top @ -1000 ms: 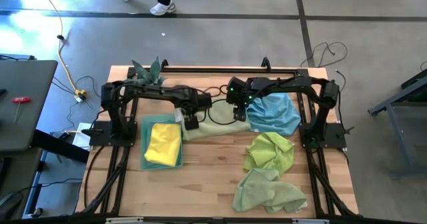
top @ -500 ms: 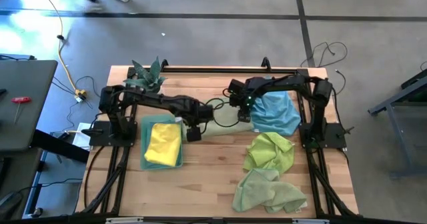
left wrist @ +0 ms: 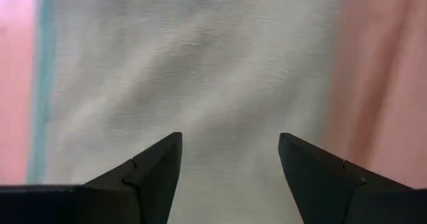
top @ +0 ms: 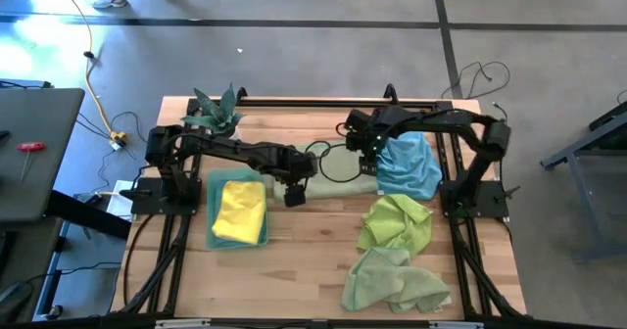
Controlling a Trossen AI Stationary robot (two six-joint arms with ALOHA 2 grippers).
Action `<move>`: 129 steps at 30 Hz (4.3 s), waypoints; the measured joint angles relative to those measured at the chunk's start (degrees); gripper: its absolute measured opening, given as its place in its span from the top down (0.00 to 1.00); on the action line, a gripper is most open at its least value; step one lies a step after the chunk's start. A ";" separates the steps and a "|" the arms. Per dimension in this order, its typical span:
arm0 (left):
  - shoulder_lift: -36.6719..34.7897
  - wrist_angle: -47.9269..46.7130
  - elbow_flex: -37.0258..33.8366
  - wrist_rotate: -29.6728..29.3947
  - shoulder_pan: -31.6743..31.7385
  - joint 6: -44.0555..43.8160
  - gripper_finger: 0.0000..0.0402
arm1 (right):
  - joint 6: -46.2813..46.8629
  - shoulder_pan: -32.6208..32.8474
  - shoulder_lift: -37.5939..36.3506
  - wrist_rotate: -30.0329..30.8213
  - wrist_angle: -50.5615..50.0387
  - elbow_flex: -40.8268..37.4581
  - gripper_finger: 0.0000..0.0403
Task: Fold microfiber towels
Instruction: Fold the top green microfiber towel
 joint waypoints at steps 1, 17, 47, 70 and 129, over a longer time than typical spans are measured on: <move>-0.01 -0.04 -0.19 -1.38 0.24 -0.31 0.40 | 0.72 0.00 -1.39 -0.03 -0.07 -0.04 0.52; -0.02 6.26 -8.36 1.92 1.75 -1.26 0.40 | 54.95 6.32 -30.21 0.42 27.13 -31.36 0.52; 0.00 13.61 -8.39 0.52 0.09 -4.32 0.40 | 109.57 26.12 -21.73 20.39 29.05 -34.53 0.52; 0.00 13.65 -8.39 -2.57 0.13 -4.29 0.40 | 112.38 30.27 -17.02 18.00 33.04 -34.47 0.52; 0.03 15.36 -8.39 -1.60 0.13 -4.27 0.40 | 126.04 33.28 -15.44 34.54 33.58 -34.47 0.52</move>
